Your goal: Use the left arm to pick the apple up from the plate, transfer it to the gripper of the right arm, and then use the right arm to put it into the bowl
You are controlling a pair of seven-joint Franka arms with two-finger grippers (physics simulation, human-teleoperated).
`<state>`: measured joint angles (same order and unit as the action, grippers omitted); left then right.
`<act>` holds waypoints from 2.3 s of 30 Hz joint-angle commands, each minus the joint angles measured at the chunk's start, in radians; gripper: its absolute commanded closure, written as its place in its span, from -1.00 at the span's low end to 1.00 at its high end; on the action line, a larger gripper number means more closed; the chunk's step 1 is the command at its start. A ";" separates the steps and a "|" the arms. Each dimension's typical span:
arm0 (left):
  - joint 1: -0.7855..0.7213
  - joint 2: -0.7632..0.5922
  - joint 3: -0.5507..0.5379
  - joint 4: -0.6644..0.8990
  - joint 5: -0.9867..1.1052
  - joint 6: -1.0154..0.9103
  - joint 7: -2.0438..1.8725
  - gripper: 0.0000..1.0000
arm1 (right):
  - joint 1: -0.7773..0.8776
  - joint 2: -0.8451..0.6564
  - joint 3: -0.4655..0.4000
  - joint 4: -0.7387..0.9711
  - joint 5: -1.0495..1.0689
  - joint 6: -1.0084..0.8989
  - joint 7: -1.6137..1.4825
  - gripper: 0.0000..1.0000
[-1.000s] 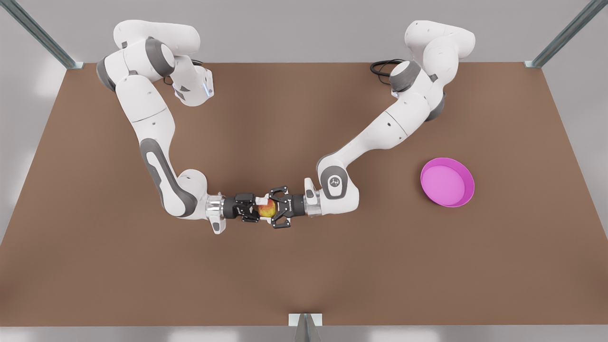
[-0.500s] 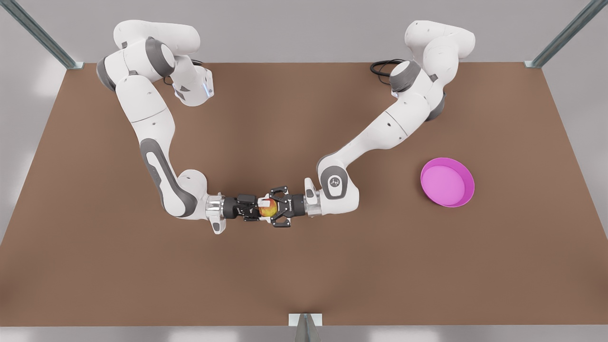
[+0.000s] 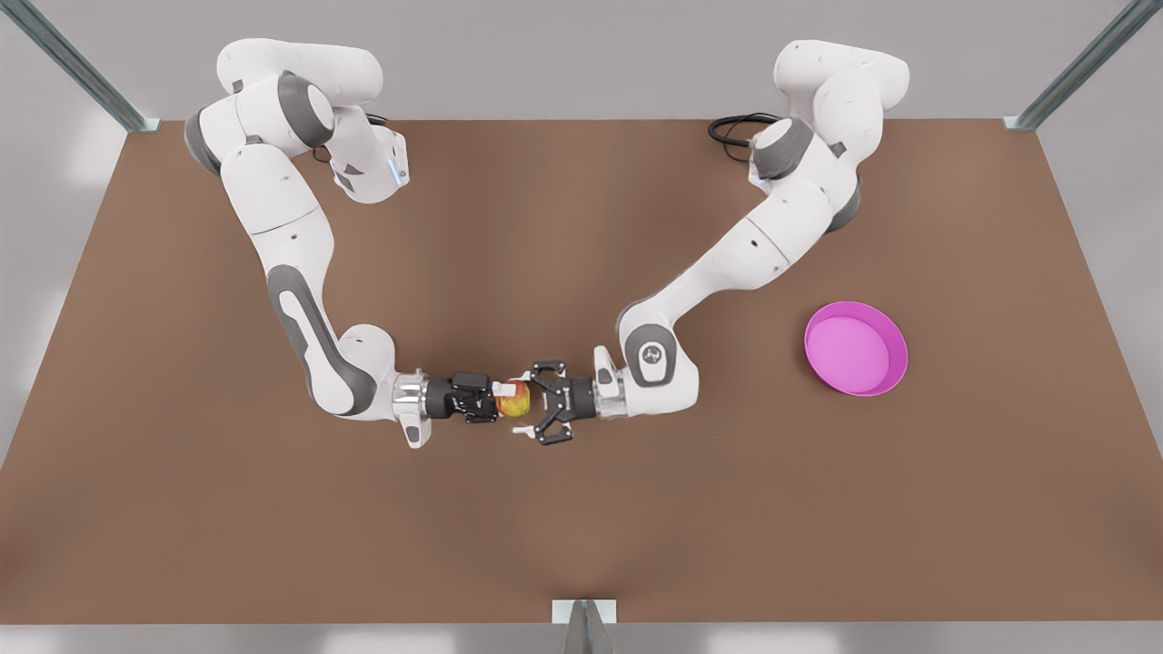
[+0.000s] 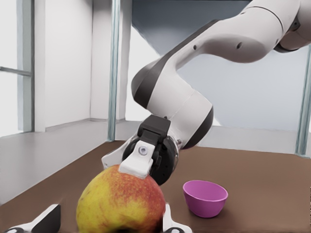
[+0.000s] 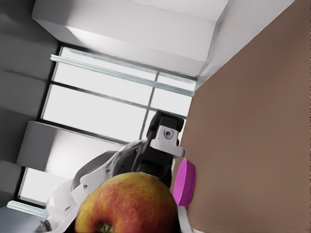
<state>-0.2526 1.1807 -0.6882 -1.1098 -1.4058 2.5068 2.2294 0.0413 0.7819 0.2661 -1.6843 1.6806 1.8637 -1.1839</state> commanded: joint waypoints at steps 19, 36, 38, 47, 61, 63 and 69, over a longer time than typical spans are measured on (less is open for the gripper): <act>0.478 -0.671 0.091 -0.205 1.525 -1.052 -2.008 -1.00 | -0.300 0.007 -0.013 0.014 -0.363 -0.324 0.081 -0.42; 0.204 -1.093 0.636 -0.357 1.427 -0.916 -2.328 -1.00 | -0.569 -0.093 0.002 -0.124 -0.760 -0.468 0.026 -0.38; 0.204 -1.056 0.634 -0.314 1.435 -0.919 -2.325 -1.00 | -0.569 -0.115 0.002 -0.126 -0.817 -0.466 0.038 -0.38; 0.202 -1.052 0.633 -0.314 1.432 -0.919 -2.326 -1.00 | -0.515 -0.205 0.005 -0.118 -0.984 -0.299 0.079 -0.38; 0.202 -1.035 0.633 -0.309 1.433 -0.916 -2.343 -1.00 | -0.491 -0.234 0.007 -0.212 -1.079 -0.044 0.147 -0.38; 0.202 -1.035 0.633 -0.309 1.433 -0.916 -2.343 -1.00 | -0.491 -0.233 0.007 -0.212 -1.092 -0.023 0.147 -0.39; 0.202 -1.035 0.633 -0.309 1.433 -0.916 -2.344 -1.00 | -0.495 -0.211 0.004 -0.215 -1.113 0.022 0.145 -0.40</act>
<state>-0.0510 0.1468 -0.0550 -1.4194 0.0273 1.5907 0.0059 -0.4542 0.5690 0.2698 -1.8986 0.5828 1.8296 -1.0685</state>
